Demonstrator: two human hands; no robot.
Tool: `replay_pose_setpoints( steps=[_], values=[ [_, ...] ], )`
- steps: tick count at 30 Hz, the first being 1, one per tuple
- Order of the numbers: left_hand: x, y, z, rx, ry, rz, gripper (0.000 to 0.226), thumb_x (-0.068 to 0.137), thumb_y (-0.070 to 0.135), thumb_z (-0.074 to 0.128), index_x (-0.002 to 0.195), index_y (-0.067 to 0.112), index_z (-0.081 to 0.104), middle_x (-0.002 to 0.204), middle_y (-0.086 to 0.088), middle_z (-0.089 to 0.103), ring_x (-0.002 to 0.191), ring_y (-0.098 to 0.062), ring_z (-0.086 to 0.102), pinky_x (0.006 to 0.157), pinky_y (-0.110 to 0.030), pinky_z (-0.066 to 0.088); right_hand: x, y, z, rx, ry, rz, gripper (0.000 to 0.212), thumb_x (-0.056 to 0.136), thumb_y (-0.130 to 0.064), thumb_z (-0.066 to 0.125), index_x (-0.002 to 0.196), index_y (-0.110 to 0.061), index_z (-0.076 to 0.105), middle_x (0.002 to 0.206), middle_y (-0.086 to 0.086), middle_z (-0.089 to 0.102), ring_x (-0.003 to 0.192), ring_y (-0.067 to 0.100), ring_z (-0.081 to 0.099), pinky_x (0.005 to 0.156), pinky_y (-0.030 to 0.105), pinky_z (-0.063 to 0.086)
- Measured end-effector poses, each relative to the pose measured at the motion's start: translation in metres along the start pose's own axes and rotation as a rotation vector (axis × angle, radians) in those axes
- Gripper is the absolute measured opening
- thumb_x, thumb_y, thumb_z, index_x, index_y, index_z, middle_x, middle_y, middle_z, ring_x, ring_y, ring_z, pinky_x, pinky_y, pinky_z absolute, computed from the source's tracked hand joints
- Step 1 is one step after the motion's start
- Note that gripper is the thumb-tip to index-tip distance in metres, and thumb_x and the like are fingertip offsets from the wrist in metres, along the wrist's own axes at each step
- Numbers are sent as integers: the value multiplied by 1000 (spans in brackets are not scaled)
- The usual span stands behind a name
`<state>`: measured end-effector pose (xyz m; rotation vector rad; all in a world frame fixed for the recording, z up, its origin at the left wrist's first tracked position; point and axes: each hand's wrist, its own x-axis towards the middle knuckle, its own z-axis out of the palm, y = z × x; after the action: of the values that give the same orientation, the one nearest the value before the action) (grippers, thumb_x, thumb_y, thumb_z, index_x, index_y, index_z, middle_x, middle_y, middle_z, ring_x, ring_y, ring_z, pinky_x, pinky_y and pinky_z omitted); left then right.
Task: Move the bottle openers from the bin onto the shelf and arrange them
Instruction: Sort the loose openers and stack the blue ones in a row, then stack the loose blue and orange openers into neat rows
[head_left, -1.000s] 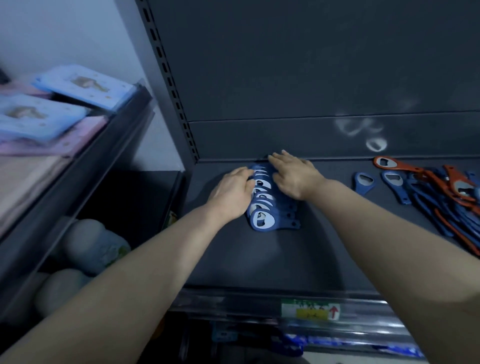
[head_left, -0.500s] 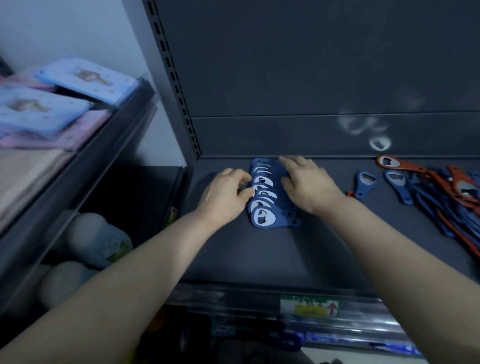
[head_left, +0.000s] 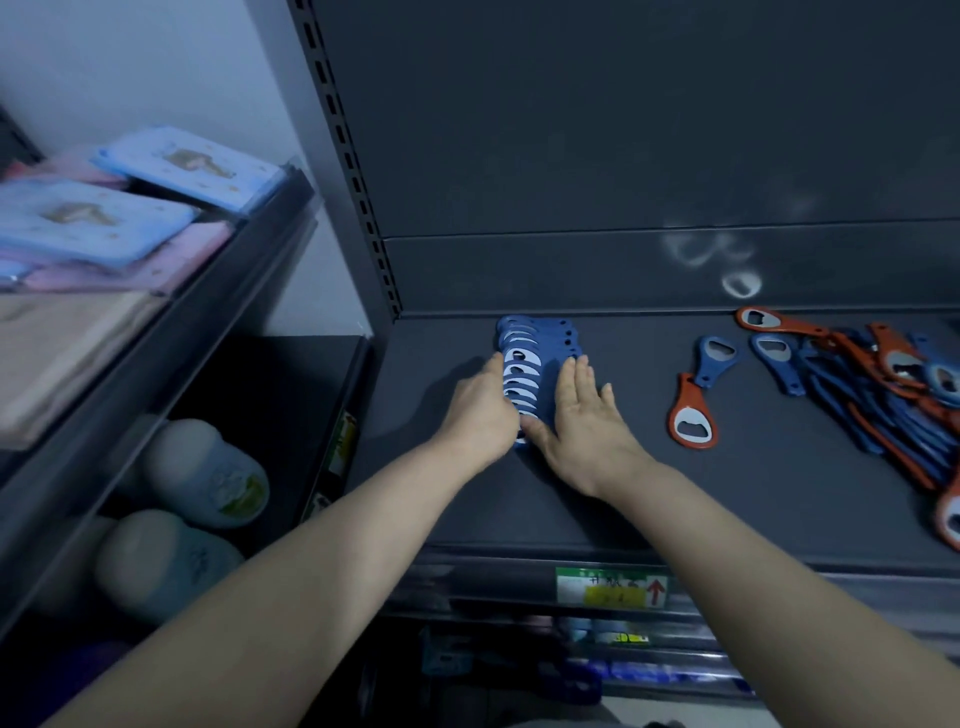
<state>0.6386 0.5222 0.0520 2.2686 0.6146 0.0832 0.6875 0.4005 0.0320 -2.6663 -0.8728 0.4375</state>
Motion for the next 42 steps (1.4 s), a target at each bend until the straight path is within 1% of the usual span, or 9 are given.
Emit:
replay_pose_setpoints(
  steps=[6, 13, 17, 21, 25, 28, 34, 39, 42],
  values=[
    [-6, -6, -7, 10, -104, 73, 77, 89, 13, 60, 152, 14, 17, 147, -4, 43, 133, -18, 41, 92, -13, 28, -3, 5, -2, 14, 18, 1, 81, 99, -50, 31, 150, -4, -13, 158, 14, -17, 147, 24, -14, 119, 39, -6],
    [-5, -22, -15, 61, -178, 111, 125, 65, 27, 87, 154, 20, 0, 156, 5, 28, 143, -11, 27, 104, -17, 20, -8, 18, -8, -91, 32, -80, 76, 99, -45, 38, 153, -16, -7, 158, 6, -19, 147, 20, -15, 120, 38, -1],
    [-6, -6, -11, 154, -115, 224, 112, 67, 33, 85, 153, 19, 16, 155, 4, 29, 142, -15, 25, 113, -26, 25, -10, 18, -19, -41, 46, -90, 73, 99, -46, 38, 153, -17, -2, 160, 3, -12, 147, 16, -11, 121, 37, 1],
    [5, 31, 7, 261, 68, 382, 53, 84, 33, 70, 133, 20, 52, 136, 0, 52, 127, -19, 45, 105, -35, 39, -27, 39, -42, -79, 185, -52, 52, 101, -29, 37, 151, -19, 23, 159, 2, 16, 147, 19, 12, 116, 38, 18],
    [19, 84, 43, 232, -3, 422, 16, 89, 27, 64, 104, 24, 67, 104, 6, 70, 102, -17, 63, 88, -35, 51, -49, 92, -62, -163, 251, 175, 34, 92, -18, 44, 123, -25, 56, 119, 2, 58, 112, 27, 55, 78, 35, 44],
    [39, 119, 73, 399, -60, 491, 22, 94, 22, 55, 113, 28, 65, 117, 5, 66, 113, -19, 57, 89, -34, 49, -63, 134, -76, -263, 302, 263, 35, 86, -13, 49, 112, -32, 63, 103, -1, 65, 103, 25, 58, 67, 30, 43],
    [86, 157, 110, 718, -410, 636, 64, 86, -7, 44, 137, 32, 51, 143, 5, 45, 125, -24, 41, 104, -37, 39, -49, 182, -102, -437, 324, 190, 39, 88, -13, 45, 125, -21, 54, 120, -3, 60, 115, 26, 42, 81, 35, 33],
    [97, 141, 105, 775, -259, 435, 24, 93, 19, 56, 116, 27, 58, 121, -3, 50, 117, -26, 44, 95, -39, 41, -20, 186, -97, -469, 215, 118, 25, 94, -20, 46, 113, -19, 61, 117, -3, 60, 114, 25, 38, 89, 38, 31],
    [98, 139, 97, 826, -202, 406, 29, 91, 30, 62, 117, 19, 54, 123, -5, 49, 116, -25, 43, 93, -38, 41, -14, 187, -94, -389, 271, 72, 28, 88, -10, 51, 112, -21, 61, 110, -2, 62, 109, 24, 45, 85, 33, 35]
  ],
)
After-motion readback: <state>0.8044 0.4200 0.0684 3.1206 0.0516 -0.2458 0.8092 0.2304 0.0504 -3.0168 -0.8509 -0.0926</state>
